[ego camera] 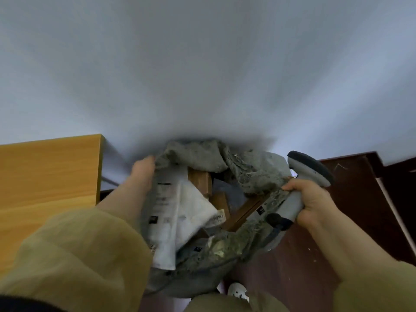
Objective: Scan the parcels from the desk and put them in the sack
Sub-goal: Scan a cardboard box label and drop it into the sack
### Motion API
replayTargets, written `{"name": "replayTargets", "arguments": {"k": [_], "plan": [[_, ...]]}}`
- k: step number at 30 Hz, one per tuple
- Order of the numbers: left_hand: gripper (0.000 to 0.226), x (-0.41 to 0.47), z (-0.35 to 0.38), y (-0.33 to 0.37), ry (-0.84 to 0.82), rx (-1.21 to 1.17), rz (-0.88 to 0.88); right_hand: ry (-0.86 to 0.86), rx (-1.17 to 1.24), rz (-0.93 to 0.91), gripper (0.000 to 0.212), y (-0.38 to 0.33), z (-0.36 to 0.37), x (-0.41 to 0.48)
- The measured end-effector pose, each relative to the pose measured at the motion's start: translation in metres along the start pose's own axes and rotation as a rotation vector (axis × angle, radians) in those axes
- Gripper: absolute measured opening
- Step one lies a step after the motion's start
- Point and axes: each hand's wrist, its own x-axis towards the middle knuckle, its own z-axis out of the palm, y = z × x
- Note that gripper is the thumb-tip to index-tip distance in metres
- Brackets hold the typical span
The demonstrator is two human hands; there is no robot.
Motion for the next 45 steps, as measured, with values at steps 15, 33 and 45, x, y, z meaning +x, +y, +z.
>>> {"name": "replayTargets", "arguments": {"k": [15, 33, 45], "plan": [[0.016, -0.078, -0.020, 0.043, -0.060, -0.222, 0.217, 0.128, 0.078, -0.092, 0.031, 0.014, -0.013, -0.011], [0.047, -0.059, -0.023, 0.068, 0.078, -0.255, 0.277, 0.056, -0.013, -0.046, 0.032, 0.024, -0.006, -0.008], [0.047, -0.050, -0.016, 0.054, 0.110, -0.212, 0.408, 0.085, -0.009, -0.042, 0.028, 0.043, -0.016, -0.002]]}}
